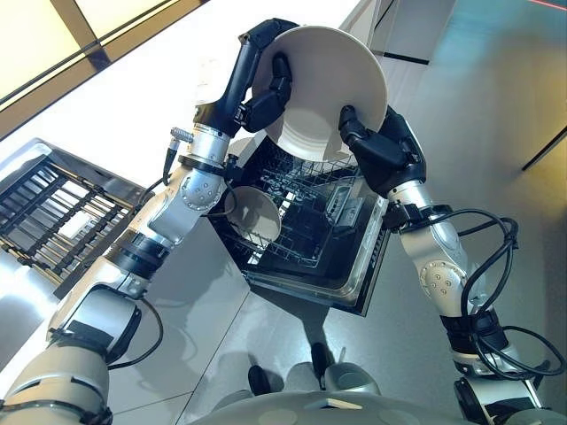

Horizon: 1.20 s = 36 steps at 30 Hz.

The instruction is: Pick up plates and place into dishwasher.

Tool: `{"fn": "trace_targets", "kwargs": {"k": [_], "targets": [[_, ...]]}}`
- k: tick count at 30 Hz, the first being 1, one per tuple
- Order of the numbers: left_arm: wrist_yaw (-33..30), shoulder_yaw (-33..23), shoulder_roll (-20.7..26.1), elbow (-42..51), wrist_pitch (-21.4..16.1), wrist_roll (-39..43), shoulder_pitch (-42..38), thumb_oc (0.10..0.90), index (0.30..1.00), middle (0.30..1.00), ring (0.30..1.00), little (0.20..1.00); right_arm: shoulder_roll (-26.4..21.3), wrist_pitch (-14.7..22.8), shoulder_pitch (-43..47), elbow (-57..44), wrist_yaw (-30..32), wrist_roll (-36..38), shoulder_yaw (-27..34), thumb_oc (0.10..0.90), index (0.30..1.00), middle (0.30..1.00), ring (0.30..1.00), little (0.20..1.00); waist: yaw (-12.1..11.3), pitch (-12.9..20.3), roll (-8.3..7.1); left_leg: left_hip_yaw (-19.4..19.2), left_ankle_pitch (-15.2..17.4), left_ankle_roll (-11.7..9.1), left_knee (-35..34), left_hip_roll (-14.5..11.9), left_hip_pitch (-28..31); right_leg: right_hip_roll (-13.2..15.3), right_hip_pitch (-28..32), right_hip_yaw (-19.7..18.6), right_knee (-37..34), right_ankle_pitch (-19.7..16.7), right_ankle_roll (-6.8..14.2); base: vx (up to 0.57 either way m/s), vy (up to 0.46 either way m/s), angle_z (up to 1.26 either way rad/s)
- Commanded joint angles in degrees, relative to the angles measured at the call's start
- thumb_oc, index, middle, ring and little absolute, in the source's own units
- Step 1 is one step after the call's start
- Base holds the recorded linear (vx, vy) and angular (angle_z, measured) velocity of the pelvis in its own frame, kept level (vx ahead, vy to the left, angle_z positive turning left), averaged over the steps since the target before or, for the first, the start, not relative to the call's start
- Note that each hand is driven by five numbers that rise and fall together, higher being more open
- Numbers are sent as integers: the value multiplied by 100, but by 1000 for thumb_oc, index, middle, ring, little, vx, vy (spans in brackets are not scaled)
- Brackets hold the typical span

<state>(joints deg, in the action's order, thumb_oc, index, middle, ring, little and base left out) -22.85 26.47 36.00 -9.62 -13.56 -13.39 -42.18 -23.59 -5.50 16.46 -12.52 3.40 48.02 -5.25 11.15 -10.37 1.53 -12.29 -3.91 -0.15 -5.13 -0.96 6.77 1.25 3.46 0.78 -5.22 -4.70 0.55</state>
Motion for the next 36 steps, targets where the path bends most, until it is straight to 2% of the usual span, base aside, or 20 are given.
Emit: {"fn": "trace_targets", "kwargs": {"k": [1, 7, 12, 15, 17, 20, 24, 26, 28, 29, 31, 33, 34, 36], "targets": [[137, -625, 485, -48, 137, 687, -143, 800, 900, 900, 900, 900, -42, 646, 159, -737, -652, -151, 19, 100, 300, 300, 300, 200, -45, 801, 29, 16, 443, -184, 13, -33, 180, 217, 112, 330, 29, 78, 595, 0, 0, 0], [439, -1268, 1072, 239, 352, 1002, 299, 800, 900, 900, 900, 900, -358, 764, -34, -681, -525, -531, 325, 100, 300, 300, 300, 200, -174, 808, 84, 119, 416, -204, 13, -23, 135, 235, 110, 411, 22, 76, 597, -1, 0, 1], [936, -2088, 1575, 576, 434, 1691, 902, 800, 900, 900, 900, 900, -638, 927, -299, -688, -333, -1045, 708, 100, 300, 300, 300, 200, -325, 786, 129, 238, 331, -209, 13, -6, 55, 262, 90, 516, 22, 34, 589, -15, -8, 8], [1325, -2601, 1581, 1100, 512, 2238, 1416, 800, 900, 900, 900, 900, -727, 1064, -477, -682, -156, -1427, 940, 100, 300, 300, 300, 200, -434, 779, 140, 333, 317, -210, 13, 11, 21, 273, 98, 578, 22, 41, 589, -9, -7, 3], [1422, -2865, 1532, 1411, 398, 2444, 1756, 800, 900, 900, 900, 900, -744, 1143, -579, -676, -25, -1672, 1048, 100, 300, 300, 300, 200, -499, 768, 136, 391, 317, -203, 13, 24, 9, 277, 112, 605, 22, 51, 583, 7, -10, 5], [1503, -3198, 1276, 1946, 246, 2325, 2340, 800, 900, 900, 900, 900, -745, 1279, -759, -645, 183, -2081, 1194, 100, 300, 300, 300, 200, -596, 745, 113, 480, 332, -188, 13, 49, -8, 286, 133, 657, 22, 71, 576, 0, -12, 9], [2061, -3355, 889, 2456, 251, 2487, 2988, 800, 900, 900, 900, 900, -773, 1355, -990, -650, 494, -2750, 1377, 100, 300, 300, 300, 200, -677, 726, 60, 560, 342, -173, 13, 67, -12, 295, 164, 708, 22, 83, 579, 2, -22, 10], [2624, -3369, 736, 2669, 380, 3072, 3263, 800, 900, 900, 900, 900, -851, 1328, -1076, -618, 671, -3050, 1519, 100, 300, 300, 300, 200, -716, 703, 33, 600, 342, -164, 13, 78, -20, 301, 170, 732, 22, 79, 582, -7, -24, 13], [3427, -3324, 552, 2851, 632, 3991, 3470, 800, 900, 900, 900, 900, -949, 1293, -1102, -477, 784, -3218, 1615, 100, 300, 300, 300, 200, -764, 679, 15, 622, 338, -160, 13, 80, -27, 310, 179, 768, 22, 70, 585, -10, -19, 6], [3487, -3321, 536, 2872, 647, 4041, 3488, 800, 900, 900, 900, 900, -959, 1292, -1102, -463, 786, -3217, 1616, 100, 300, 300, 300, 200, -764, 678, 16, 623, 338, -160, 13, 80, -26, 309, 179, 768, 22, 69, 585, 0, 0, 0], [4161, -3102, 382, 3058, 1003, 4867, 3584, 800, 900, 900, 900, 900, -987, 1277, -1078, -328, 876, -3254, 1572, 100, 300, 300, 300, 200, -800, 647, 9, 651, 340, -148, 13, 85, -28, 313, 185, 786, 22, 55, 587, -3, -5, 2], [4590, -2916, 348, 3140, 1234, 5274, 3600, 800, 900, 900, 900, 900, -1031, 1299, -1055, -275, 953, -3274, 1520, 100, 300, 300, 300, 200, -807, 630, 11, 646, 338, -145, 13, 81, -27, 316, 189, 790, 22, 45, 590, 0, 0, 0], [4895, -2654, 363, 3249, 1386, 5600, 3603, 800, 900, 900, 900, 900, -1100, 1298, -1027, -279, 1036, -3227, 1448, 100, 300, 300, 300, 200, -804, 608, 14, 638, 326, -140, 13, 81, -30, 313, 182, 777, 22, 19, 594, 0, 0, 0], [5009, -2367, 379, 3269, 1365, 5661, 3547, 800, 900, 900, 900, 900, -1155, 1352, -976, -240, 1152, -3207, 1336, 100, 300, 300, 300, 200, -800, 577, 16, 618, 329, -127, 13, 81, -26, 319, 177, 770, 22, -1, 602, 0, 0, 0]]}}
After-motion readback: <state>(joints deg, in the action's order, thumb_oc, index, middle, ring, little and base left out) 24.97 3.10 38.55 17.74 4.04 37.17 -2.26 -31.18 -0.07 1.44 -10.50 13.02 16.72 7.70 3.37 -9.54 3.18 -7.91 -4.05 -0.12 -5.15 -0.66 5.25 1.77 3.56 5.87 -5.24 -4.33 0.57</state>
